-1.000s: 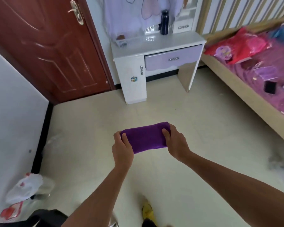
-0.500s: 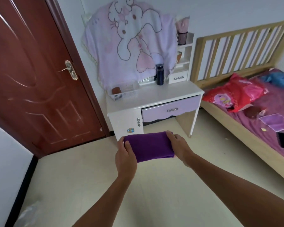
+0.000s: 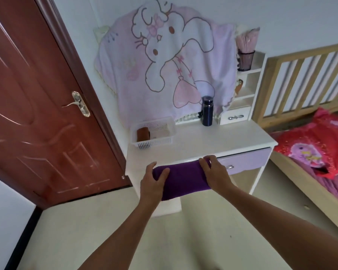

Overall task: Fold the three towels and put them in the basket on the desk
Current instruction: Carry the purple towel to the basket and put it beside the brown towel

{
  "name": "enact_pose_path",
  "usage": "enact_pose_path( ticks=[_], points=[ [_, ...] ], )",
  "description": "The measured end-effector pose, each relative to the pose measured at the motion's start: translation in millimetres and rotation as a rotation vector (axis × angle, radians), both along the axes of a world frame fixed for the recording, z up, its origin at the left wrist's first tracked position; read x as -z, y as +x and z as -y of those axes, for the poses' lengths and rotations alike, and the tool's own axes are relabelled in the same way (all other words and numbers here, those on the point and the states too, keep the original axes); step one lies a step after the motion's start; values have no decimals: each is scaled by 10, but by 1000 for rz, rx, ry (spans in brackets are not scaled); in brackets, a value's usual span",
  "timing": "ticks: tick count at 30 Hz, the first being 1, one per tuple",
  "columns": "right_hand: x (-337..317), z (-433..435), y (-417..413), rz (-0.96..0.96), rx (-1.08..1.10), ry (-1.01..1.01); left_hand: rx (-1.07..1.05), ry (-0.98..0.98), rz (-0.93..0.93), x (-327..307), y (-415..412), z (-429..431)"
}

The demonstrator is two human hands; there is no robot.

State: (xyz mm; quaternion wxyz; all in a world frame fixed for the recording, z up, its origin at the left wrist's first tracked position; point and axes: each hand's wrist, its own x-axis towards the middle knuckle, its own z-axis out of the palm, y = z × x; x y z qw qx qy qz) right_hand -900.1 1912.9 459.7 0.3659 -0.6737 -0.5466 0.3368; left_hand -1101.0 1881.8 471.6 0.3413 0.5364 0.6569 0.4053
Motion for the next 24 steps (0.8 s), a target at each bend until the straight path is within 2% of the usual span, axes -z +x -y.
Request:
enact_pose_path(
  ticks=[3,5,8,11,16,21,24],
  points=[
    [-69,-726,184,-77,-246,-76,74,-144,104,-39,-189,-608],
    [-132,-1178,228,-35,-465,-127,83,-198,129,-78,-340,-941],
    [-273,-1721,105,238,-749,-132,130,-263,41,-153,-528,-1355],
    [-345,-2274,-163,500,-936,-63,221,-341,-104,-137,-687,-1795],
    [-368,-3028,-578,841,-1073,159,386,-335,-474,-3,-869,-2381],
    [-229,-3819,-959,974,-1090,213,420,-255,-616,254,-1239,-3174],
    [-164,-4206,-1117,962,-1066,179,404,-248,-608,388,-1371,-3574]
  ],
)
